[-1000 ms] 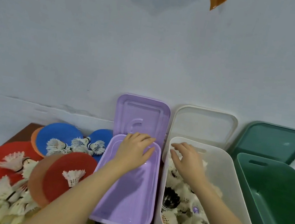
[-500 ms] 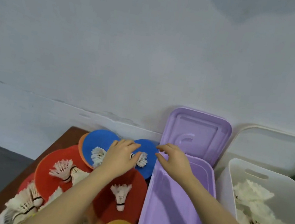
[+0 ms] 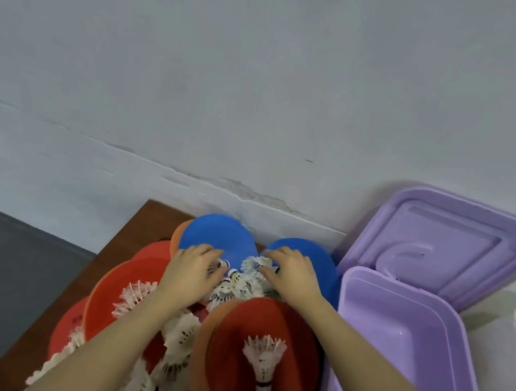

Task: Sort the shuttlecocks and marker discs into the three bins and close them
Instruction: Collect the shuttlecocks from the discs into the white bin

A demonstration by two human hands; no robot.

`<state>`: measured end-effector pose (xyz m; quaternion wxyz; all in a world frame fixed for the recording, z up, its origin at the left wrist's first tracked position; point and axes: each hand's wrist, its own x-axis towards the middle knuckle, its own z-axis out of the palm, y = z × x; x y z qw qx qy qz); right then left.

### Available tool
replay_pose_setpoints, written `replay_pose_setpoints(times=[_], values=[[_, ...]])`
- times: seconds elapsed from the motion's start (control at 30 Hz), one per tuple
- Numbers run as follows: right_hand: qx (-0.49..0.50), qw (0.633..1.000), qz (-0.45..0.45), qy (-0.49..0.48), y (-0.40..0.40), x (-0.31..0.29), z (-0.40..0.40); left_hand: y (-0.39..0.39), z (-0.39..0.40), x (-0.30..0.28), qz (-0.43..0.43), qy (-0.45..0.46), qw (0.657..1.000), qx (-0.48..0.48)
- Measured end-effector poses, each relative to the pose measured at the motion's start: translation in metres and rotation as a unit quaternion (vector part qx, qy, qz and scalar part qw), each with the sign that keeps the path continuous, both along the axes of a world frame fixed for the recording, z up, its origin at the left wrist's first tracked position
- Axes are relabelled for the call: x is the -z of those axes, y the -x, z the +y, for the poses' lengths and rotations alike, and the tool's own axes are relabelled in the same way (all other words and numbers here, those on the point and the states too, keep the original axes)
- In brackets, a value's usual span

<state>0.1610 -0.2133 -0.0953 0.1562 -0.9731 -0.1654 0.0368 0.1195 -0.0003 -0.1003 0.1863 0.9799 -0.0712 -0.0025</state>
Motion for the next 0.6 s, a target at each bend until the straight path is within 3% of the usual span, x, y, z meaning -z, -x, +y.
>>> replay_pose_setpoints(times=[0.13,0.3,0.47,0.6], values=[[0.007,1.0,0.008,0.02,-0.013,0.014,0.015,-0.011,0.003,0.011,0.055,0.008,0.998,-0.001],[0.027,0.998,-0.064,-0.006,-0.011,0.021,0.012,-0.016,0.001,0.016,0.07,0.042,0.996,-0.02],[0.051,0.985,-0.16,-0.049,-0.005,0.014,0.0,-0.011,-0.002,0.012,0.032,0.163,0.985,-0.045],[0.053,0.972,-0.218,-0.071,0.003,-0.001,-0.003,0.0,-0.003,0.0,-0.047,0.204,0.977,-0.041]])
